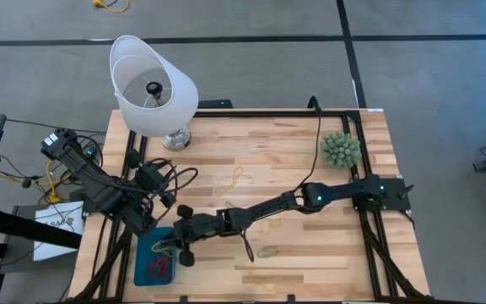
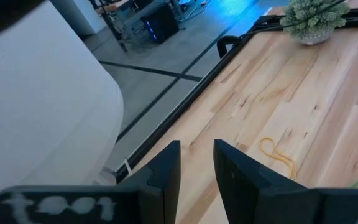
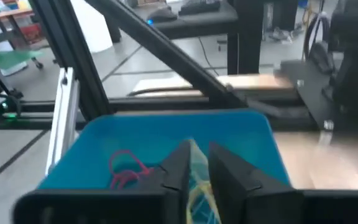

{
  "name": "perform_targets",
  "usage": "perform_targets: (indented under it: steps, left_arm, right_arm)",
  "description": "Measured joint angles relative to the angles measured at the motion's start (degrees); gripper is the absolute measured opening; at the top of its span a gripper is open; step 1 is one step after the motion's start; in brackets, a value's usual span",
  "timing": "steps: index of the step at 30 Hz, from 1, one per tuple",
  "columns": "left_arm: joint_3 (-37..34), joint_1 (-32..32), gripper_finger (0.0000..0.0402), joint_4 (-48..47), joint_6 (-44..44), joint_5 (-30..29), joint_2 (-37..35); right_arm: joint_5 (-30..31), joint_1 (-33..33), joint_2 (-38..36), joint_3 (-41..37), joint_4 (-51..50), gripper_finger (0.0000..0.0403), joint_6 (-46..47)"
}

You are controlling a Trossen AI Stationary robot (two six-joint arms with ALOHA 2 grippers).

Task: Pick and place items into bin
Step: Put the yellow rubber band into the blue bin

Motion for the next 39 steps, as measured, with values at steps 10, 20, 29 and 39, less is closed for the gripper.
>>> perform_targets:
  steps: [10,20,29,39]
  left_arm:
    - [0.0,0.0,0.0087,0.0,-1.1,4.1,0.0]
    - [0.0,0.0,0.0087,0.0,-5.7,4.5,-3.3]
    - [-3.8,-2.2,0.0087,1.8,-9.1,3.3,-10.6]
    - [-20.7,-3.1,0.0087,29.5,-3.0,8.1,-14.0]
  right_arm:
    - [-0.2,-1.0,-4.1,0.0,-9.4,0.0158,4.7]
    - [-2.1,-0.1,-22.5,0.0,-53.0,0.0165,-3.0]
    - [12.9,2.7,-41.2,-0.2,-81.6,0.0162,-0.9]
    - [28.4,13.7,-53.4,-5.5,-92.0,0.0150,7.3]
